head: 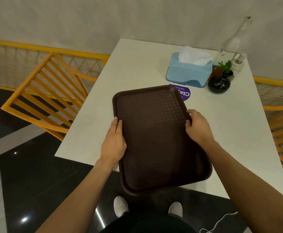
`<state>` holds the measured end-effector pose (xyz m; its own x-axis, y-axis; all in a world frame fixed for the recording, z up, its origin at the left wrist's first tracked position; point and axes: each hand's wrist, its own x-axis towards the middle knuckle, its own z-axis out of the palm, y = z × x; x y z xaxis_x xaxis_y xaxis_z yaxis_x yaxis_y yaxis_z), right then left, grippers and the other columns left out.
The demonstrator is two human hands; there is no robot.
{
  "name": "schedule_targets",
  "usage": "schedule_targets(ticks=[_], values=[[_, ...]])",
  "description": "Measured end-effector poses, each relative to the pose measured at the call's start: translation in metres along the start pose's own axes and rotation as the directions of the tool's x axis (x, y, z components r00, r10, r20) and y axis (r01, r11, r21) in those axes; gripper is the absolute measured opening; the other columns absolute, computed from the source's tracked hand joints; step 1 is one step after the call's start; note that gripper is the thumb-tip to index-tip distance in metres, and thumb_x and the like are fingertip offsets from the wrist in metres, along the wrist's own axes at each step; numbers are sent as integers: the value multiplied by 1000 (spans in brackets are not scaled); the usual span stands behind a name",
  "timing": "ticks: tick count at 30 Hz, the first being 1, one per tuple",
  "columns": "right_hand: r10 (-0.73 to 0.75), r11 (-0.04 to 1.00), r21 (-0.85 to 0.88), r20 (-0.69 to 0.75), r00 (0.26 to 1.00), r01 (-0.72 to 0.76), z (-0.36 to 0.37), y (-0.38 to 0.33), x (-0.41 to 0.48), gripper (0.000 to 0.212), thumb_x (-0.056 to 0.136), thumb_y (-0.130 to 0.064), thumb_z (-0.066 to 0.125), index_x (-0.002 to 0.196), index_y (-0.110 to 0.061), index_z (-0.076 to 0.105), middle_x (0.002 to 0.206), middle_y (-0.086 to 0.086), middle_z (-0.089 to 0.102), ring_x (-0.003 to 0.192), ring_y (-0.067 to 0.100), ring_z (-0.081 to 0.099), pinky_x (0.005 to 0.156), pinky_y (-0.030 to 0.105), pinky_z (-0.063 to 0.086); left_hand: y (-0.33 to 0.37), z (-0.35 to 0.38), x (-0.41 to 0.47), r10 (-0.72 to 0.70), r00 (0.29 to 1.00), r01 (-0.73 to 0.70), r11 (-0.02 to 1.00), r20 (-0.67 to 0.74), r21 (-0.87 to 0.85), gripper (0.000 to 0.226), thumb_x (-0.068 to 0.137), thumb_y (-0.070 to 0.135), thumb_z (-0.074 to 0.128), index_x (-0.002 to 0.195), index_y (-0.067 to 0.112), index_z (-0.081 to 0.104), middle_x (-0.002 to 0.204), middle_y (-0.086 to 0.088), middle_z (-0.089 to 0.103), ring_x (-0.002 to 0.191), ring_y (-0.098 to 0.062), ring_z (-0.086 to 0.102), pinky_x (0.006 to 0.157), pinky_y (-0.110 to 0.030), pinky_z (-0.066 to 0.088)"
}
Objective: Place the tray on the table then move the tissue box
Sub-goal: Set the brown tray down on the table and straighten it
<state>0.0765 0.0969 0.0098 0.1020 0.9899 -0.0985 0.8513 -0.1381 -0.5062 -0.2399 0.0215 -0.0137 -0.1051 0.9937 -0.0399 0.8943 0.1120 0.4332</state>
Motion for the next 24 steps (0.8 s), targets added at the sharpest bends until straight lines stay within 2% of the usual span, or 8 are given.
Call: schedule_targets(ticks=[3,8,12,16,24], values=[[15,1000,-2,24,1000,-15,6,-15,-3,49,99,-26,56,146,-23,43,144,5,55,123,29,58,104,48,48,-20,-11,14,-17,1000,17,1000,-18,0,56,106,24,40,160,16,26,169,-5,19,146,-27,40,112,-43,45],[10,1000,3,35,999,-10,19,-39,-10,48,101,-26,55,147,-21,45,136,7,63,113,32,65,98,49,52,-51,-27,39,20,999,-18,998,-26,62,54,106,23,42,158,14,32,165,-6,30,145,-27,40,115,-40,39],[24,999,23,33,999,-25,30,-52,-13,49,101,-26,55,149,-21,44,138,6,61,116,33,65,101,50,50,-67,-37,55,79,997,-74,983,-19,165,53,107,23,40,158,12,32,165,-8,31,150,-28,32,120,-41,28],[45,999,29,17,999,-45,45,-65,-14,51,102,-28,54,151,-22,41,143,5,58,122,33,62,104,51,48,-85,-45,74,88,996,-85,980,-9,178,52,108,26,35,159,15,30,166,-4,29,153,-27,25,123,-43,21],[41,999,-22,-28,999,-42,58,-81,1,53,102,-31,51,152,-19,38,144,6,57,124,32,59,104,48,46,-97,-52,102,94,991,-80,985,-90,151,48,107,30,41,153,17,44,158,-4,44,149,-23,34,123,-41,23]])
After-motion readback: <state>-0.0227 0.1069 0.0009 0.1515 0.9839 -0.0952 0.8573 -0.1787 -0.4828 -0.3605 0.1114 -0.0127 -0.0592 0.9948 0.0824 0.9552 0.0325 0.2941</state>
